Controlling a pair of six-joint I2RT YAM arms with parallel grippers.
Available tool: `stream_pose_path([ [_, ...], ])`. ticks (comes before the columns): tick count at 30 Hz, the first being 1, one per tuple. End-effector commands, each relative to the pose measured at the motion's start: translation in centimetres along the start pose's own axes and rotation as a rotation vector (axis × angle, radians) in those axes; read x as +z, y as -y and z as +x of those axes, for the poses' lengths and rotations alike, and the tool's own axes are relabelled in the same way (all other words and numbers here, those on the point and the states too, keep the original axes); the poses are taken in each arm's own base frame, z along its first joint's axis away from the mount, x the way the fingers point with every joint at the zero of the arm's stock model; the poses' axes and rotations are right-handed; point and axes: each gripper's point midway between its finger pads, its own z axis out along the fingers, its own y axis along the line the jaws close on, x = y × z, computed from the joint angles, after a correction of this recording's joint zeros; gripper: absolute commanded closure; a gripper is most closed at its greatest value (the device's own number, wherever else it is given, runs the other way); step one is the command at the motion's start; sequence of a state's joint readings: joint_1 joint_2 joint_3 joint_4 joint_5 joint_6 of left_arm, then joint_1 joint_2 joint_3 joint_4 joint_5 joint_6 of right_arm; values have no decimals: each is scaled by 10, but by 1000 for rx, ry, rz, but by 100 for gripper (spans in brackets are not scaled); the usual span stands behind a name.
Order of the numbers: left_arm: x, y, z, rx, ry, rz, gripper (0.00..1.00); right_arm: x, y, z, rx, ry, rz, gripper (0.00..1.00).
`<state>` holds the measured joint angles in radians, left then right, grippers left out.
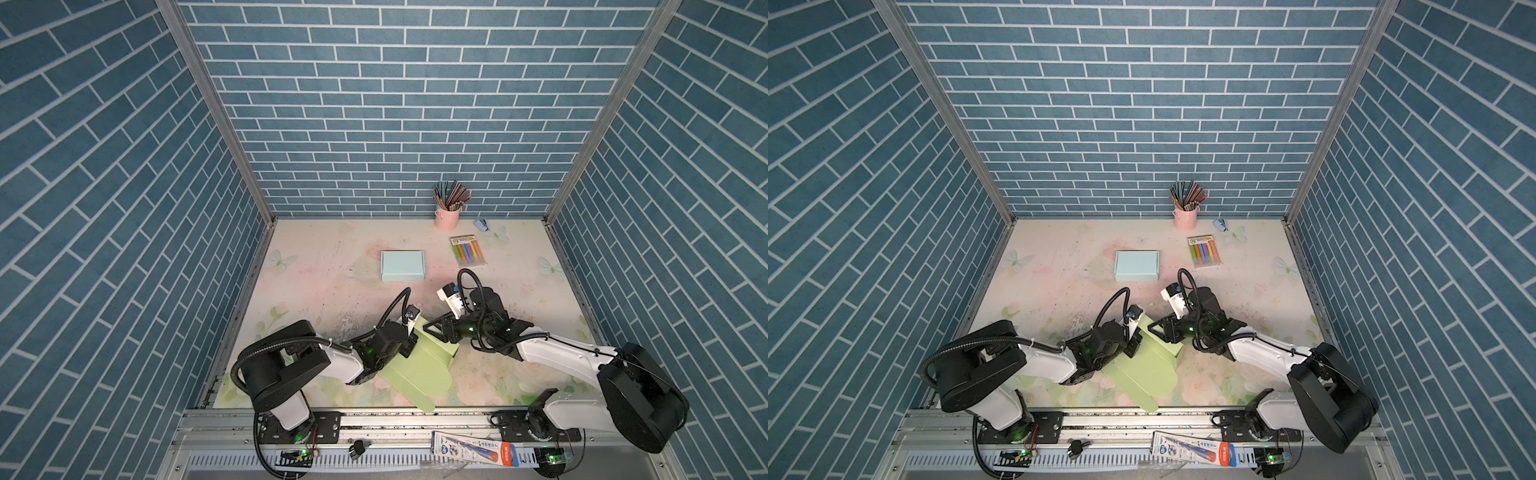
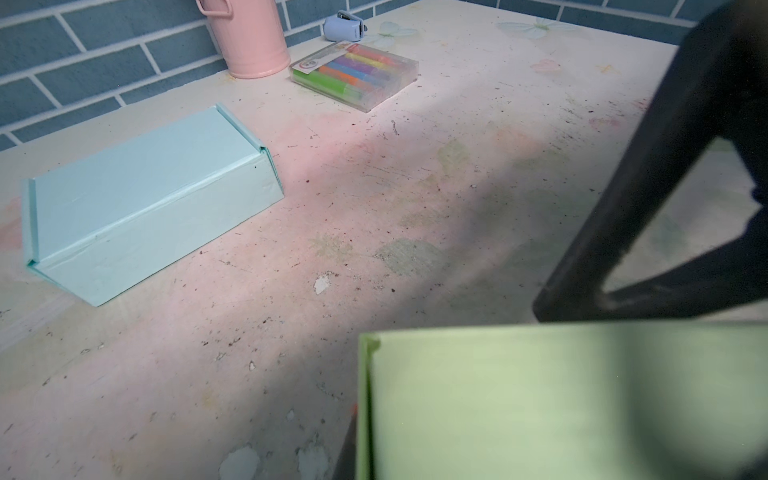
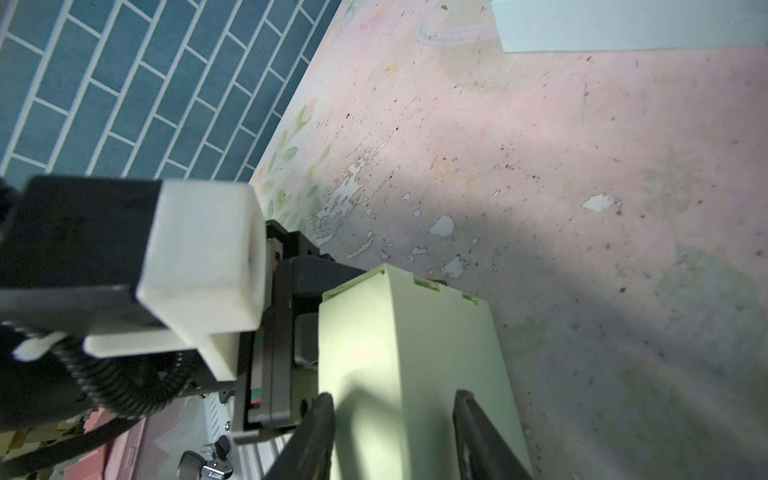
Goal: Fold the paper box
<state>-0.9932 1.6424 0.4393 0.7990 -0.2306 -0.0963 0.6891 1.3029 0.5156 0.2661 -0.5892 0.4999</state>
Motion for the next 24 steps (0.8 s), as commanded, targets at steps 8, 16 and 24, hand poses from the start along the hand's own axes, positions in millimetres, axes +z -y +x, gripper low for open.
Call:
stream_pose_path([
  [8,2,3,0,7,7,8,90,1,-6,1,36,14,-32,53],
  [16,-4,2,2,1,20,12,88,1,-9,-1,54,19,-57,53],
  [24,-7,0,5,-5,15,9,85,-3,6,-7,110,61,-26,54],
])
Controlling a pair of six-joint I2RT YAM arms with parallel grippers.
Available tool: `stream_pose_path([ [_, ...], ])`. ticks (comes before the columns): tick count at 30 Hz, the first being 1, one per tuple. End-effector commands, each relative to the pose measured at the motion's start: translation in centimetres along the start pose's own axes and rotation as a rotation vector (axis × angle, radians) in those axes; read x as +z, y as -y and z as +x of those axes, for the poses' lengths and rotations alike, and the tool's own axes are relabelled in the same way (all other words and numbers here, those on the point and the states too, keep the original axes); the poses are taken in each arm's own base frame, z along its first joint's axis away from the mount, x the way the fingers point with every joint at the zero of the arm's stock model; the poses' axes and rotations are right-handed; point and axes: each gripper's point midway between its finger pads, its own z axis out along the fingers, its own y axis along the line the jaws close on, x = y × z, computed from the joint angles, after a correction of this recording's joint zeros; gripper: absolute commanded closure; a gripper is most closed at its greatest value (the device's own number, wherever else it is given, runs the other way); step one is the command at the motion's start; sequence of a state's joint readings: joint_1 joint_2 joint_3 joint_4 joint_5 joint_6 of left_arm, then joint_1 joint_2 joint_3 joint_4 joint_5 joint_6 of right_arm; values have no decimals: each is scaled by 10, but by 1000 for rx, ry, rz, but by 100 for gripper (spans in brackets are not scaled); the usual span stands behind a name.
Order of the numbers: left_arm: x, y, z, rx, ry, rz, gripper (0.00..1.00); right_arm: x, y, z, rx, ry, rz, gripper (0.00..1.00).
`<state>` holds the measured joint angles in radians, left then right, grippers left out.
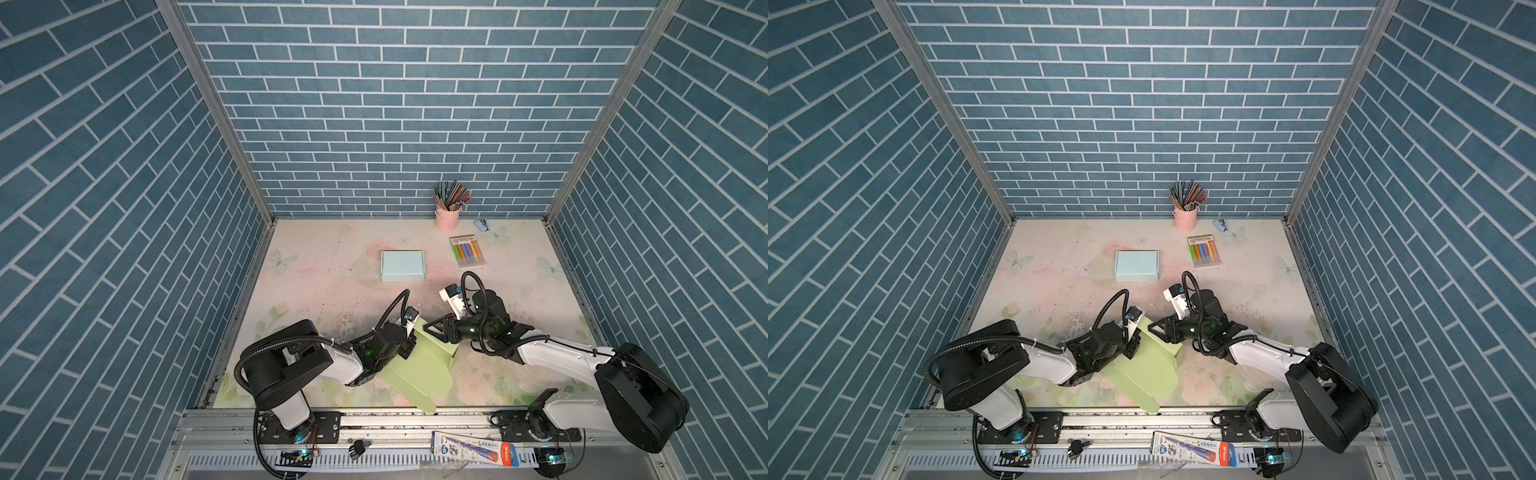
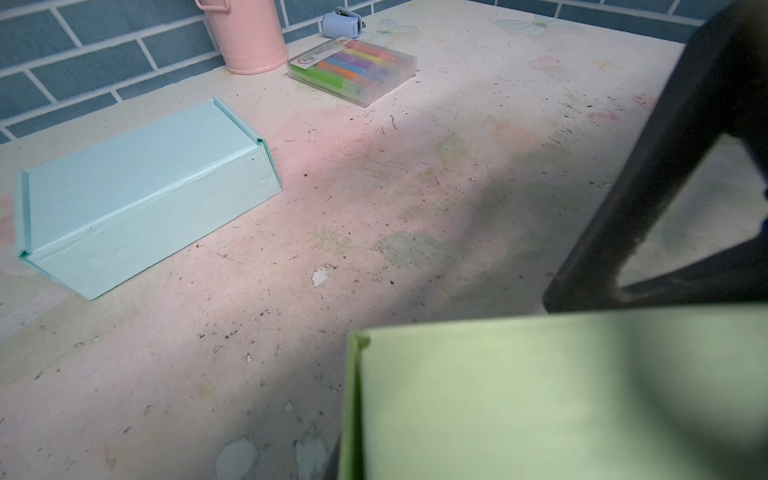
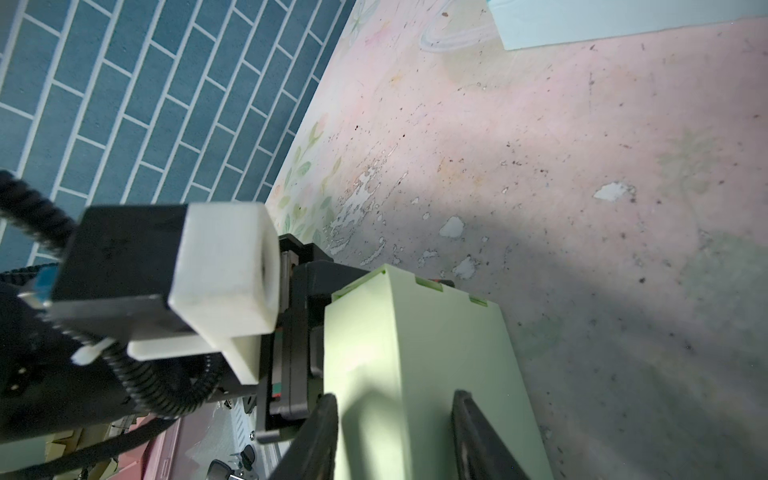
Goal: Fold the paper box
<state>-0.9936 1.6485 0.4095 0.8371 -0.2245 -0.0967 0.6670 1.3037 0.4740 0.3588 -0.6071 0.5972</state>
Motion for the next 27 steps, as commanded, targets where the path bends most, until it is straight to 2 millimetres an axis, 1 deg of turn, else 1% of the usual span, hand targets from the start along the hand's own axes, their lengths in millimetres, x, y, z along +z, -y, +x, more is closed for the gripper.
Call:
stream_pose_path([
  [1,-5,1,-1,-4,13,3,85,0,3,-4,33,21,-3,55],
  [7,-12,-2,-4,-11,27,3,82,-1,4,-4,32,22,4,56],
  [11,-15,1,-5,-8,27,22,80,0,5,-2,36,16,6,59],
  [18,-20,2,-6,-10,33,29,80,0,9,0,40,14,19,62],
  [23,-19,-1,-6,-3,29,10,90,-1,7,0,36,13,16,64],
  [25,-16,0,-6,0,25,10,93,-1,3,0,28,10,-3,64],
  [27,-14,1,-6,4,22,14,96,1,-11,0,-11,-9,-37,64],
])
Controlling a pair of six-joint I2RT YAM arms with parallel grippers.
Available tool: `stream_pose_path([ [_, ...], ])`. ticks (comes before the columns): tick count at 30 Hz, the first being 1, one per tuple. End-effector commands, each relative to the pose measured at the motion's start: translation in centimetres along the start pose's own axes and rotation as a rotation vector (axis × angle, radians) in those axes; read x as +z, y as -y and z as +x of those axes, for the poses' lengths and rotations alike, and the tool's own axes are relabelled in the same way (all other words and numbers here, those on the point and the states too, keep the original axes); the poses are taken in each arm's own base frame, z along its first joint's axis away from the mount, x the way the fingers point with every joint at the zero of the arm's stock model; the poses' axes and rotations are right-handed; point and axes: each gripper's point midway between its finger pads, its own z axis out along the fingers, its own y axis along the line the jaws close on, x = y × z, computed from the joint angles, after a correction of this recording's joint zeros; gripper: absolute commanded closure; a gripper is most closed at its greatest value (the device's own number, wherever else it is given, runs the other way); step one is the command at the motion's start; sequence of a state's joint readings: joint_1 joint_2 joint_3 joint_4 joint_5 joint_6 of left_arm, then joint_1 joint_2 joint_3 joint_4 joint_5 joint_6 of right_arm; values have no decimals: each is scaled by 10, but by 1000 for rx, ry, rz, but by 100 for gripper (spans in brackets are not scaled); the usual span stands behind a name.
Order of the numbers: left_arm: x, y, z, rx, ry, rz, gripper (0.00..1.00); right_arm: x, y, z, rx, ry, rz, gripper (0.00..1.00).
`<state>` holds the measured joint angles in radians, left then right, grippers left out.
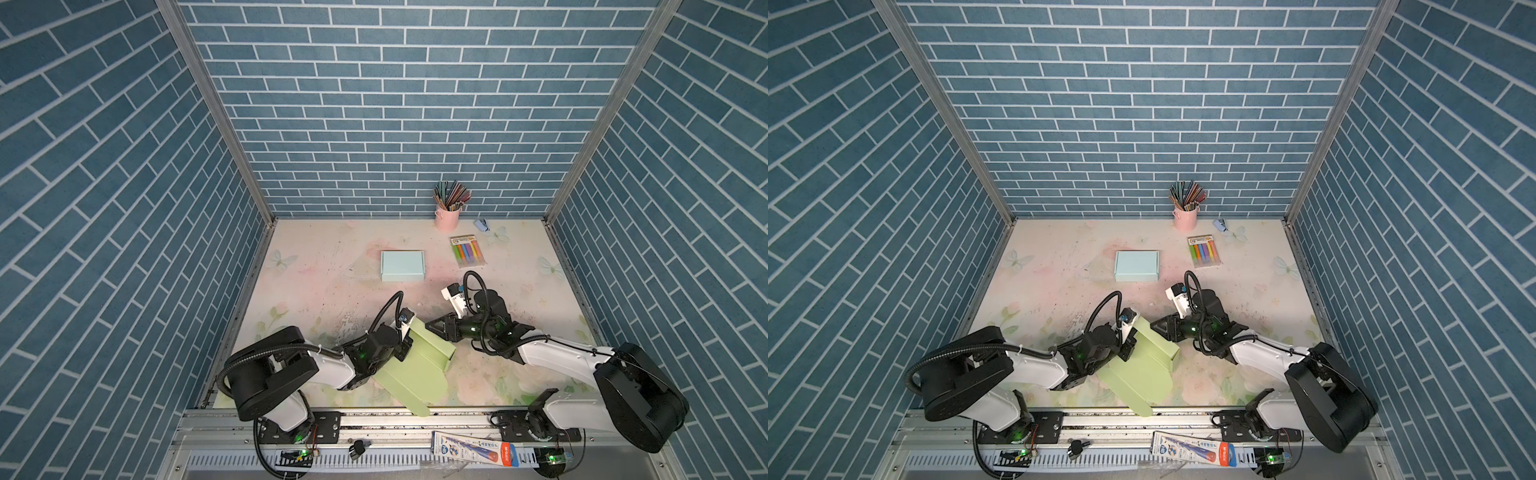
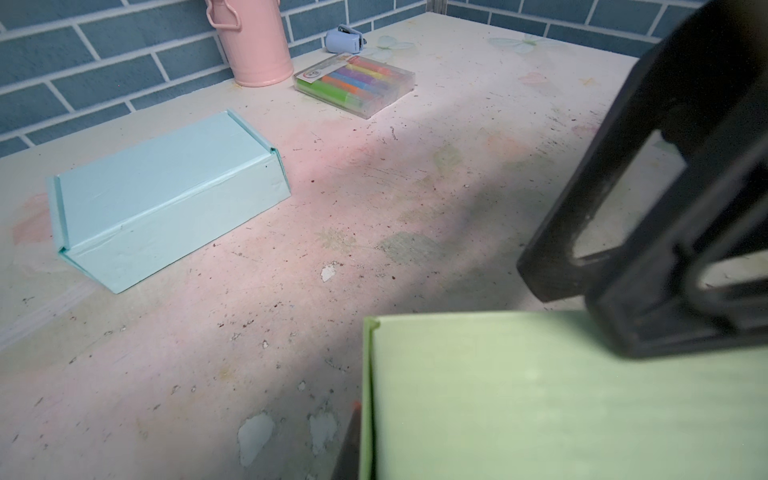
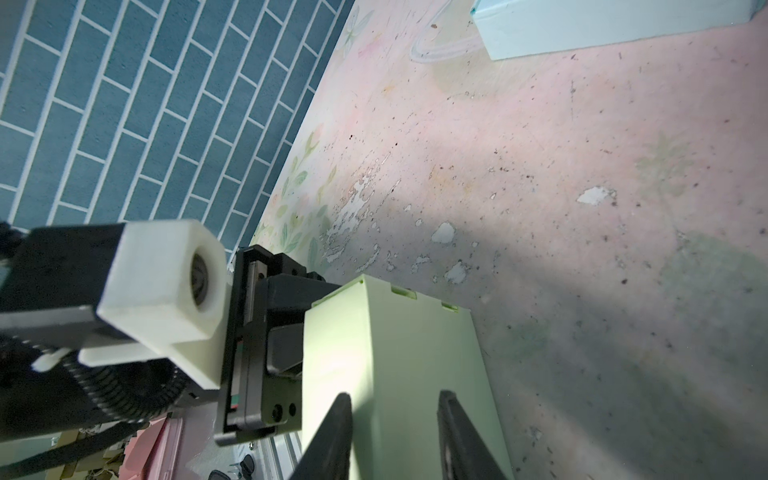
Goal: Fold the paper box
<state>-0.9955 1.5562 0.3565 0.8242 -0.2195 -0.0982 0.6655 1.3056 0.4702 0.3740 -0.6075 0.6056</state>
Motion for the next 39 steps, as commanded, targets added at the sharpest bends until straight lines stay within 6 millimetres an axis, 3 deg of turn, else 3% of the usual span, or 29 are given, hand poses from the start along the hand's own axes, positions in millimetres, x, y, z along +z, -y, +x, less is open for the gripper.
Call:
stream_pose_path([
  [1,4,4,0,12,-5,4,96,2,-18,3,-30,-29,-46,64],
  [4,5,5,-1,12,-3,8,97,-2,-26,0,-48,-23,-50,64],
  [9,4,6,1,14,-2,16,97,-26,-2,-22,-14,79,58,63],
  [12,4,6,2,20,-6,15,97,-40,0,-43,-26,159,75,62],
  [16,5,6,-2,21,3,15,97,-39,8,-56,-23,184,87,62],
  [20,7,8,-4,23,8,21,97,-18,35,-47,6,117,89,64],
  [24,8,9,-6,27,10,23,97,1,40,-35,6,50,45,67],
  [33,12,11,-4,26,12,30,96,29,11,-5,-73,-88,-64,68],
  [39,14,9,-2,23,4,18,96,40,3,9,-79,-145,-105,69],
])
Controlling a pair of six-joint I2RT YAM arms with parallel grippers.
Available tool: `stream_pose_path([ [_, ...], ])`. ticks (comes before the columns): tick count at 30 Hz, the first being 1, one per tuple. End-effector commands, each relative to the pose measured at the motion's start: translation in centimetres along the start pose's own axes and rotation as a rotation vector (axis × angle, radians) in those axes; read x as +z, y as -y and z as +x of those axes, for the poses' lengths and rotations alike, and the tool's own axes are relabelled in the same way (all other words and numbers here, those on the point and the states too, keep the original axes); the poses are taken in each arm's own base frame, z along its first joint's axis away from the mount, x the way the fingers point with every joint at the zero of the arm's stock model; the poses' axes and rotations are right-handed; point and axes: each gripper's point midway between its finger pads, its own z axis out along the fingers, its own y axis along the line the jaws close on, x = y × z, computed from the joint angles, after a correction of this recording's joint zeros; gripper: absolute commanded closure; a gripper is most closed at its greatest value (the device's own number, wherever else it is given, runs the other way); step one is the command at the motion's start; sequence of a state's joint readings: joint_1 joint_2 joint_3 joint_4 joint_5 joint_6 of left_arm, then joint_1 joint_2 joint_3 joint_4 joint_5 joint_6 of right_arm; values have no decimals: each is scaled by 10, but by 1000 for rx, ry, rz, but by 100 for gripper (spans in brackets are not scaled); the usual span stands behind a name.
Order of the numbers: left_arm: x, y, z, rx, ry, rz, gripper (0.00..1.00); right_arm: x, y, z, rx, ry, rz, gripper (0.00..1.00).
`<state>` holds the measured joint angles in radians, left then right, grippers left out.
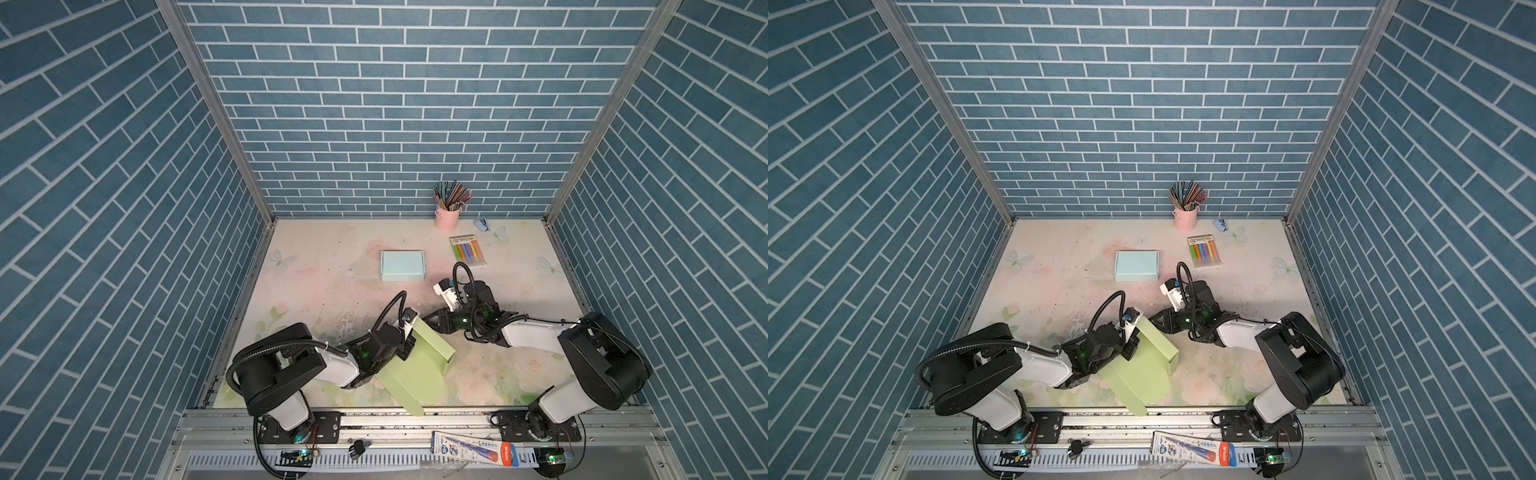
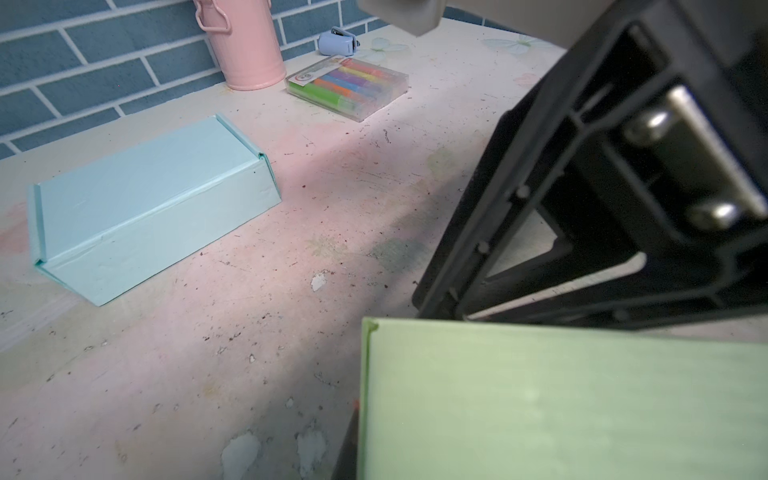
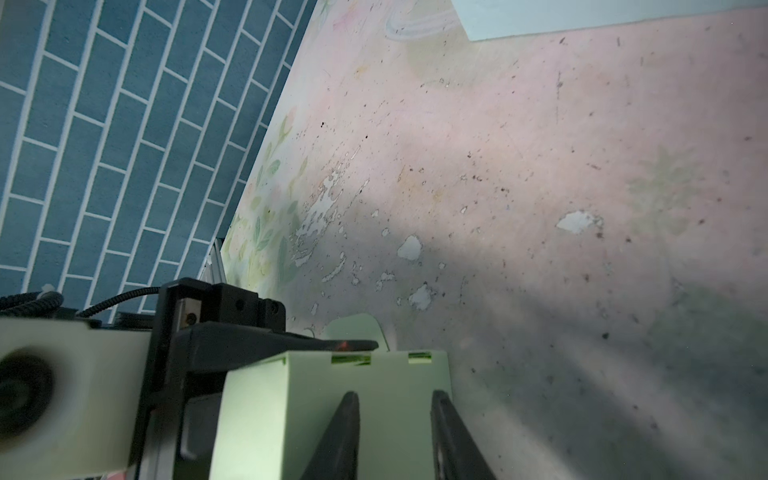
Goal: Fold the paper box
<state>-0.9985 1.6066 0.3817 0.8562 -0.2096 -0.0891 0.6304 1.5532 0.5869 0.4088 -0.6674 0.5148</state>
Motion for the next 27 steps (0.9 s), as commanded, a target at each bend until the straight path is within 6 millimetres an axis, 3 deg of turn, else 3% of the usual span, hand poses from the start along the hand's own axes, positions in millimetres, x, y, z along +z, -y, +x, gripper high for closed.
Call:
stream_pose_path([
  [1,6,4,-1,15,-1,4,96,10,-27,17,-65,-78,-111,69],
  [18,6,0,-2,24,24,-13,93,14,-53,49,-27,-166,-218,70],
  [27,2,-2,1,18,23,-15,92,9,-15,54,31,-145,-89,70],
])
